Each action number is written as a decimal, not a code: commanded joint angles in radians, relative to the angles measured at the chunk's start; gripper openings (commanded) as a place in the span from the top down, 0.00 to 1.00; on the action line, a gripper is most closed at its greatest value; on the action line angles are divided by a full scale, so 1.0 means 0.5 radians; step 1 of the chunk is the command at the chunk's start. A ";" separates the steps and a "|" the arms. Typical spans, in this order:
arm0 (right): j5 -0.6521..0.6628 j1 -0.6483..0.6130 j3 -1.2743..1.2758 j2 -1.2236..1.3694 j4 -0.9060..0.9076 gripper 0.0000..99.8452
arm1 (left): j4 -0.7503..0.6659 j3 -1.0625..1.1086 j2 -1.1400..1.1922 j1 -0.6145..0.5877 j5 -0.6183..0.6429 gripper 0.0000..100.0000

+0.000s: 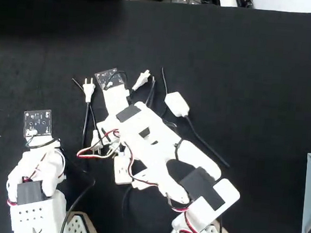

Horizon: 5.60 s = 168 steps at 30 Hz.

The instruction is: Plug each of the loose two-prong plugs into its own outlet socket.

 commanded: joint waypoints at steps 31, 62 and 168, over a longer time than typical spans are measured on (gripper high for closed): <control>-0.454 0.144 -0.275 0.091 0.433 0.87 | -0.043 0.035 -0.021 -0.026 0.012 0.97; -0.497 0.147 -1.591 0.603 1.243 0.99 | -0.043 0.035 -0.021 -0.026 0.009 0.97; 1.025 1.083 0.766 -0.937 0.651 0.89 | -0.043 0.035 -0.021 -0.026 0.012 0.97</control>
